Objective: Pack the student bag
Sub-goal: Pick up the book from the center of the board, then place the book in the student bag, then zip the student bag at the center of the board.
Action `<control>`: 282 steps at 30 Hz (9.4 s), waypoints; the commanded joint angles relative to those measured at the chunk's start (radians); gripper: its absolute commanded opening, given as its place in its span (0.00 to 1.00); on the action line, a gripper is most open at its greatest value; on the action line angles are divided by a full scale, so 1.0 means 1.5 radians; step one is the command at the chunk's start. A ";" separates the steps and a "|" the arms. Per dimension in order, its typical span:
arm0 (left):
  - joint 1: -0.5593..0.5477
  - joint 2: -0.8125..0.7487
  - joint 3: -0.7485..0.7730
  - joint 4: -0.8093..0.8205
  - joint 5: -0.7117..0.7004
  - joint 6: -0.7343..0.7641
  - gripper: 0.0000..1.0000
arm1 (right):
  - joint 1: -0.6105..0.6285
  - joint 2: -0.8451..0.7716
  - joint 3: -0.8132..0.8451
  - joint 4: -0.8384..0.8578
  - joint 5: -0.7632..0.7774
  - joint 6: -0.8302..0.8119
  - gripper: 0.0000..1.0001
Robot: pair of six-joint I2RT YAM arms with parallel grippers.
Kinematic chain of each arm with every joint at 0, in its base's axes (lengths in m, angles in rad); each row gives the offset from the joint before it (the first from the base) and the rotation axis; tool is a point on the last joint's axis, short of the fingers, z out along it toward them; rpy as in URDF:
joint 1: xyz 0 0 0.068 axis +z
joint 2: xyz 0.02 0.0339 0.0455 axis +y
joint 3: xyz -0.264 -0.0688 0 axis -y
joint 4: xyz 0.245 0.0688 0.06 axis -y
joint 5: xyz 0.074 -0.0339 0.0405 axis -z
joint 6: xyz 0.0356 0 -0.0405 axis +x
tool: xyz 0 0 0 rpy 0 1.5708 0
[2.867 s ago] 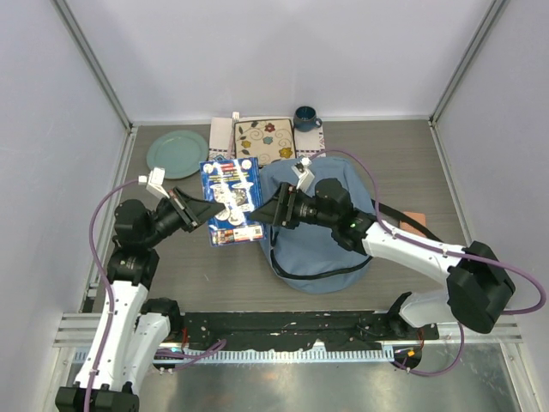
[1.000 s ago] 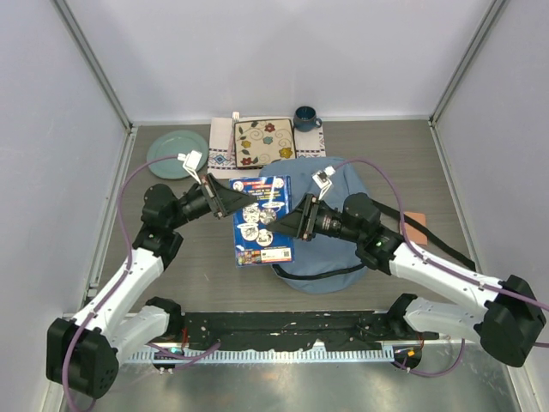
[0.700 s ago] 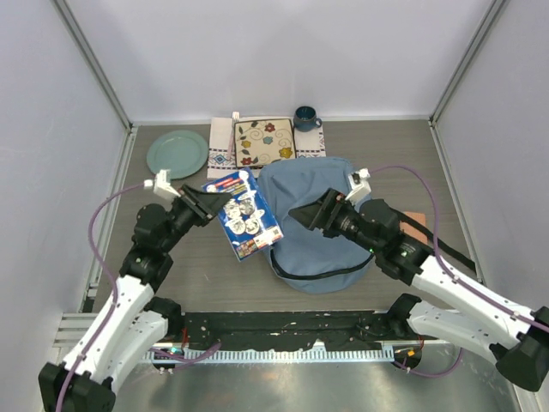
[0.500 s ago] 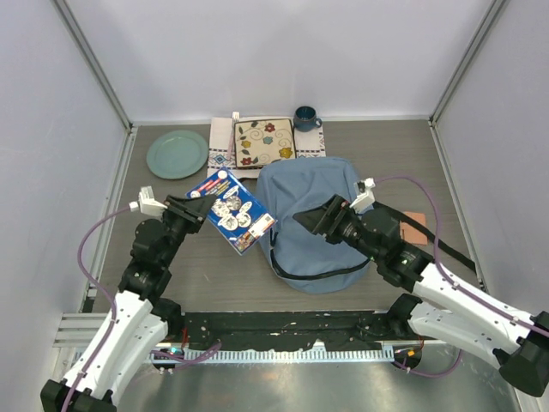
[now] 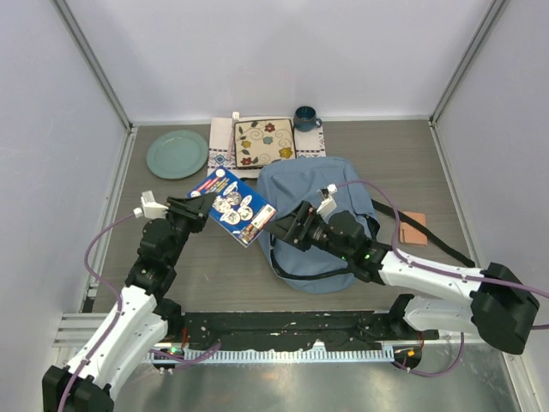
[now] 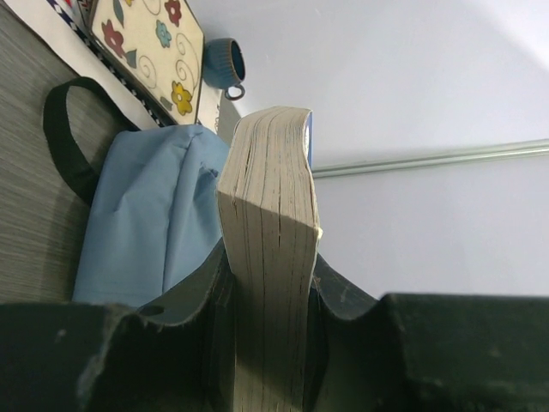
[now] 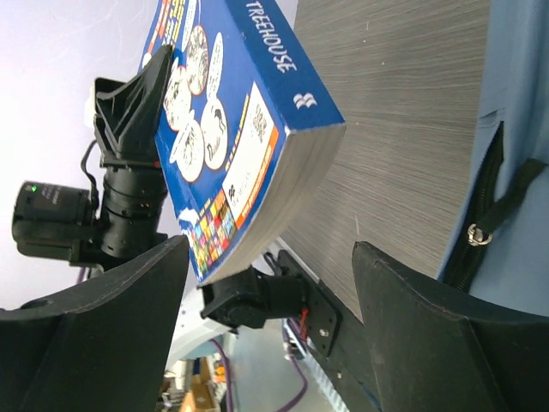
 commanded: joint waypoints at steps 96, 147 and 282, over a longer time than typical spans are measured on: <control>-0.655 0.809 0.771 -0.549 0.039 0.747 0.03 | -0.016 -0.514 0.271 -0.938 0.779 -0.036 0.01; -0.497 0.649 0.860 -0.364 -0.241 0.581 0.00 | -0.008 -0.531 0.405 -1.062 0.218 0.066 0.01; -0.545 0.427 0.480 -0.469 -0.244 0.447 1.00 | -0.144 -0.386 0.194 -0.946 0.431 -0.066 0.46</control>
